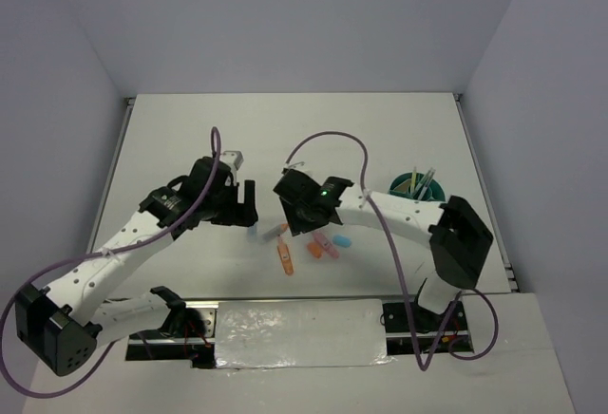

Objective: Sort the stationery into containers
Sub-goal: Pick up the pen from the center of the board.

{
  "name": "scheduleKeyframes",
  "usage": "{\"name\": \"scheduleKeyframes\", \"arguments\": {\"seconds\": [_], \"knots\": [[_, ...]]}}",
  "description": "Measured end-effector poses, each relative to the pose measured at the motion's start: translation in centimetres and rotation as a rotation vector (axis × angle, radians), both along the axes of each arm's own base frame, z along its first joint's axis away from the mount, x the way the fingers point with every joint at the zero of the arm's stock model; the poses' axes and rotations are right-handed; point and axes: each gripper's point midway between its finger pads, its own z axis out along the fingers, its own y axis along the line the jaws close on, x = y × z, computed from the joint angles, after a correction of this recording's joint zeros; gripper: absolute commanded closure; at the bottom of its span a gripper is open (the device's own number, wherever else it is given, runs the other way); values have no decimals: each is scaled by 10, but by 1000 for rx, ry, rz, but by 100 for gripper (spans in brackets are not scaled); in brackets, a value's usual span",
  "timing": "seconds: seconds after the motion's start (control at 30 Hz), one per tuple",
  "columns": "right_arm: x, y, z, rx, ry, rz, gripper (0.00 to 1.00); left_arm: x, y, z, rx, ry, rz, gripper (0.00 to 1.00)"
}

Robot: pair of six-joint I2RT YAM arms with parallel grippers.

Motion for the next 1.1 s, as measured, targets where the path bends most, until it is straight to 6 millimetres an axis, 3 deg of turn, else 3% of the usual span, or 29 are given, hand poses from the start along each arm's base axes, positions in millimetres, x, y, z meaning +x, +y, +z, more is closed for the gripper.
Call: {"name": "scheduleKeyframes", "arguments": {"seconds": [0.1, 0.2, 0.3, 0.33, 0.47, 0.73, 0.93, 1.1], "knots": [[-1, -21, 20, 39, -17, -17, 47, 0, -11, -13, 5, 25, -67, 11], [-5, -38, 53, 112, -59, -16, 47, 4, -25, -31, 56, 60, -138, 12], [-11, -48, 93, 202, -128, 9, 47, 9, -38, -55, 133, 106, -213, 18], [-14, -51, 106, 231, -152, 18, 47, 10, -41, -62, 156, 119, -236, 25], [-25, -66, 135, 303, -210, 27, 47, 20, -44, -79, 238, 146, -308, 28], [-53, -95, 121, 316, -186, 41, 46, 25, -45, -98, 312, 174, -412, 29], [-57, -100, 121, 312, -182, 44, 46, 26, -49, -119, 332, 229, -445, 32], [-58, -101, 122, 309, -182, 47, 46, 26, -52, -121, 320, 234, -452, 35]]}}
